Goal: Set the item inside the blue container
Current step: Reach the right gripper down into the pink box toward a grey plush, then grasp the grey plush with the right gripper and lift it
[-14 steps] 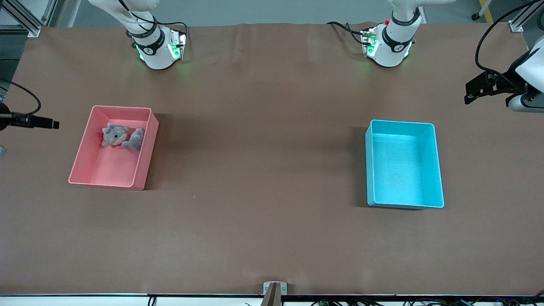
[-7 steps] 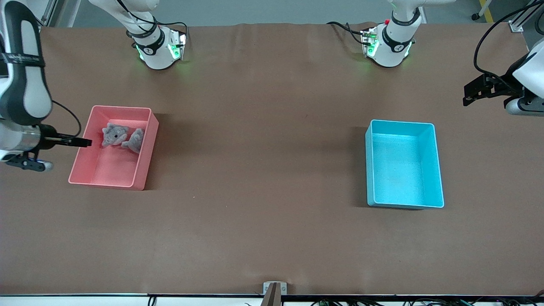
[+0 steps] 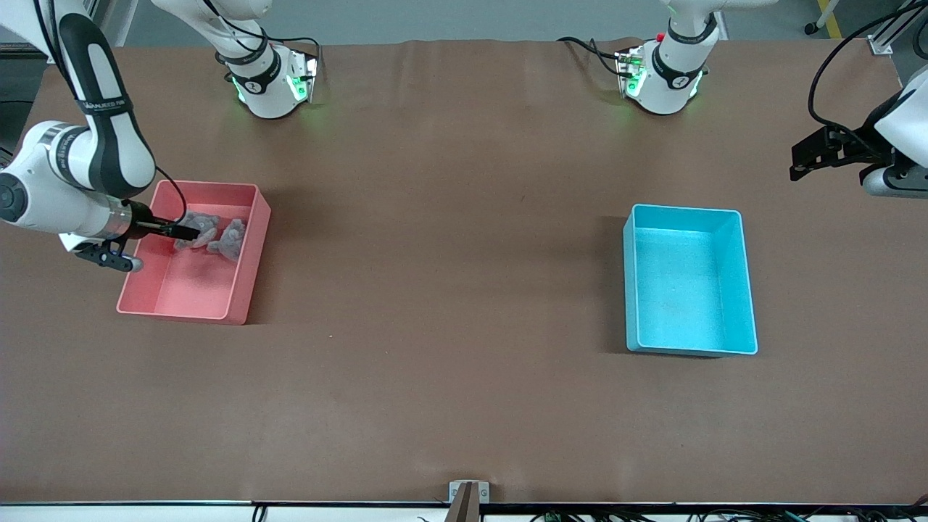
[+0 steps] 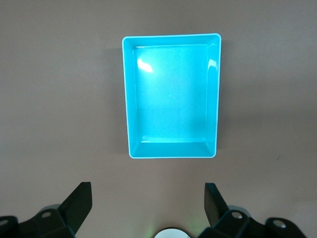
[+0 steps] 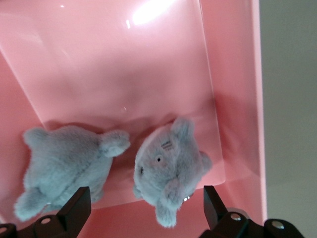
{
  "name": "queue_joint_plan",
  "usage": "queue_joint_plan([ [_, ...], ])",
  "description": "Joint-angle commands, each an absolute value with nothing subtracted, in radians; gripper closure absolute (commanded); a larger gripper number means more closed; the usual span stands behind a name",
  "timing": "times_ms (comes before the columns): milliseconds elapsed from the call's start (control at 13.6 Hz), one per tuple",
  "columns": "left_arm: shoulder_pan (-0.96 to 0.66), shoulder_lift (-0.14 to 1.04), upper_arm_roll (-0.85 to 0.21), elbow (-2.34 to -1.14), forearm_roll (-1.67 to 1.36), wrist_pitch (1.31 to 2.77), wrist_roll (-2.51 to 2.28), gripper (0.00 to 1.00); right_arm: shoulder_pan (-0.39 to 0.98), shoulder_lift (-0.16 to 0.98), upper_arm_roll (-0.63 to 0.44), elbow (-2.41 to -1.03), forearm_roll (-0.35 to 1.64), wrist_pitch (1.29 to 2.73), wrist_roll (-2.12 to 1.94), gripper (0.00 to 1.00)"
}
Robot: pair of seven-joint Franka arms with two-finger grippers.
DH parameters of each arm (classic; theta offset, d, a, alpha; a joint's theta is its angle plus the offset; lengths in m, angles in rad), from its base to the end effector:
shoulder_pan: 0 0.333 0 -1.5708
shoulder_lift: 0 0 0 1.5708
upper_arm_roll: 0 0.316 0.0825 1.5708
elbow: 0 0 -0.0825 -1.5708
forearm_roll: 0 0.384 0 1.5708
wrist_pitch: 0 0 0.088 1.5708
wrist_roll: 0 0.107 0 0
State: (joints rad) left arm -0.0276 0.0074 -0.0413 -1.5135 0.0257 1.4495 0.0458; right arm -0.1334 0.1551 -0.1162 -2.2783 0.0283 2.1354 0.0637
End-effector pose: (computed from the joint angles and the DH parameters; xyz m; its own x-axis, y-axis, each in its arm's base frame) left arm 0.5433 -0.0344 0.6370 0.9912 -0.1112 -0.0724 -0.1130 -0.9933 -0.0221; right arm 0.4804 -0.1217 0.2669 0.9029 -0.3155 -0.2919 -0.3246 -0.9457 0.0181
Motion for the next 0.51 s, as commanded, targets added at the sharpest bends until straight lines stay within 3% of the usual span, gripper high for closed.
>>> queue_joint_plan([
  [0,-0.025,0.018,-0.041,-1.486,0.023,1.430,0.052,0.00,-0.141,0.113,-0.114,-2.342,0.025,2.177,0.107,0.00],
  [440,-0.026,0.020,-0.041,-1.486,0.023,1.430,0.051,0.00,-0.187,0.210,-0.112,-2.342,0.029,2.249,0.117,0.01],
])
